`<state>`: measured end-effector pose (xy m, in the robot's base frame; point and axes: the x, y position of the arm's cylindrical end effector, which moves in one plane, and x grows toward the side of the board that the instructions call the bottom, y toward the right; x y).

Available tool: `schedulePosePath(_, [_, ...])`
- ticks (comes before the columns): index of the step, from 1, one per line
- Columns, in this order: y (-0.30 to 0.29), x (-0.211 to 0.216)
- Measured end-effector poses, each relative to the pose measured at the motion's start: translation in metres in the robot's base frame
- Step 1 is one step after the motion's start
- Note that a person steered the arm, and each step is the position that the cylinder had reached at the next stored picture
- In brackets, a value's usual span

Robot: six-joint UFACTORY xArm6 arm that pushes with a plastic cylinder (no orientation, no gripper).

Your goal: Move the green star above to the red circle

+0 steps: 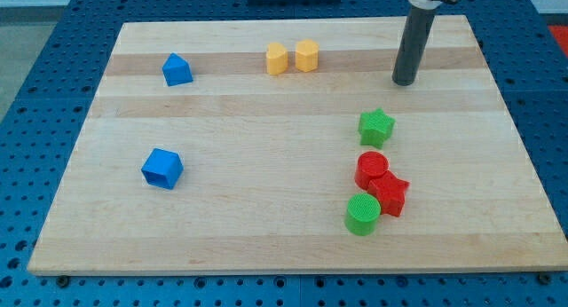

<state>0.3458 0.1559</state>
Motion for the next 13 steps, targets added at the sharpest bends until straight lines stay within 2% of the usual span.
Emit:
schedulePosePath(4, [-0.015,0.041])
schedulePosePath(7, [-0.074,0.061])
schedulePosePath(10, [-0.083,0.071])
schedulePosePath(11, [-0.085,0.062])
schedulePosePath(12, [-0.100,0.020])
schedulePosePath(13, [-0.092,-0.011])
